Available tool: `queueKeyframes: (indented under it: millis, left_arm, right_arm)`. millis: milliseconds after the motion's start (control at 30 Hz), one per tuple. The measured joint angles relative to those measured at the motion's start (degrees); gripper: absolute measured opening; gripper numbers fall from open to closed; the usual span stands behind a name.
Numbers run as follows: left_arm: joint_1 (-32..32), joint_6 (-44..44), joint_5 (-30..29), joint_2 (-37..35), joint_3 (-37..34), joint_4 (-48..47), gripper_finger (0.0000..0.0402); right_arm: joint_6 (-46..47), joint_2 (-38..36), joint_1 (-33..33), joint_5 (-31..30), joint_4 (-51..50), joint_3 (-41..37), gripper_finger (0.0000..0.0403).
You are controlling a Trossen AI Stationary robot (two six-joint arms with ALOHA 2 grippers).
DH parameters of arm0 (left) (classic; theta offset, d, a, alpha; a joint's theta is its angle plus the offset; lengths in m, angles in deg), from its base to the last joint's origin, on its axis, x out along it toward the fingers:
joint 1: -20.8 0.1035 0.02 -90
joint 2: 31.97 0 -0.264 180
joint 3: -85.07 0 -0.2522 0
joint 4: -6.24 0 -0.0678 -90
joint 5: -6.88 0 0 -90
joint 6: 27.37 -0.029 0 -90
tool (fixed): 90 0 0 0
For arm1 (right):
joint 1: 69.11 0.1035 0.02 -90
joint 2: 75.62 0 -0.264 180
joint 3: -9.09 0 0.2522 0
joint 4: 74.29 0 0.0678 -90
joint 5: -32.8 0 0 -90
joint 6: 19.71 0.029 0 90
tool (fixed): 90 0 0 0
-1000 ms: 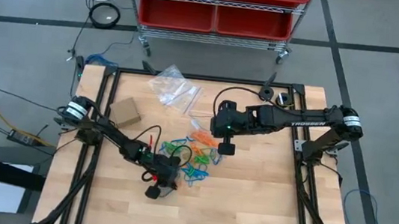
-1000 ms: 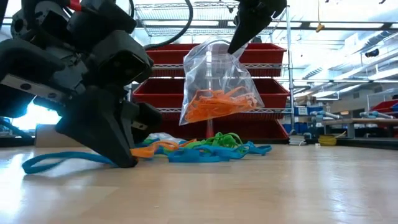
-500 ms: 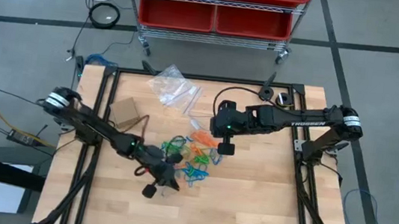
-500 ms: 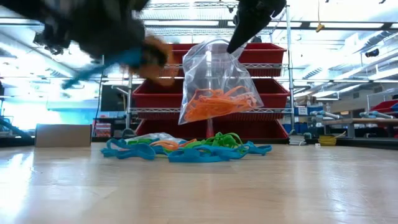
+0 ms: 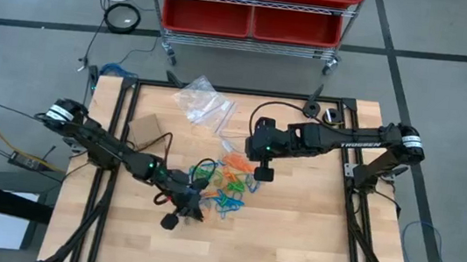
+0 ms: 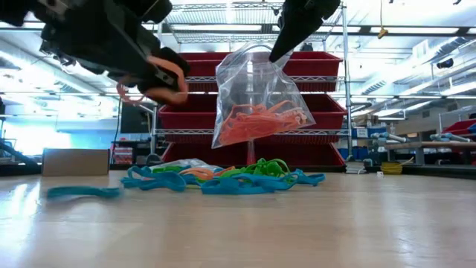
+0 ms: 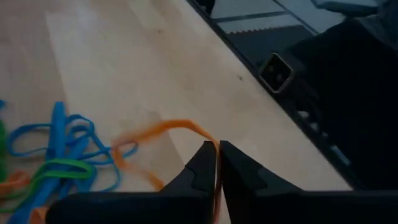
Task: Sort rubber bands
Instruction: Put the orange rubber band into the transparent zip bag
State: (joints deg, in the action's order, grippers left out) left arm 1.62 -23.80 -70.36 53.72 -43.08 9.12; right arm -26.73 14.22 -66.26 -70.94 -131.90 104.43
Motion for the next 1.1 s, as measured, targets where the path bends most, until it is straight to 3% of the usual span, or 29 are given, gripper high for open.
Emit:
queueKeyframes:
  millis: [100,433,700,900,1100]
  left_arm:
    - [-0.20,-2.73,-3.04,0.00,0.00,0.09,0.0007]
    - [-0.48,-4.16,-6.47,-0.61,0.96,2.06,0.0003]
    - [0.56,-14.45,-14.38,-0.72,12.88,-5.12,0.0002]
    - [3.33,-24.24,-27.32,-0.74,24.96,-19.88,0.0003]
    - [9.55,-26.03,-28.82,-0.83,31.26,-25.53,0.0004]
  right_arm:
    - [-0.14,0.00,0.00,0.01,0.04,0.00,0.0000]
    - [-0.19,0.00,0.00,0.11,0.16,0.00,0.0000]
    - [0.77,0.00,0.55,0.59,0.63,0.00,0.0000]
    - [1.94,0.00,1.92,1.19,1.59,0.00,0.0000]
    - [2.30,0.65,4.33,1.36,2.39,0.00,0.0000]
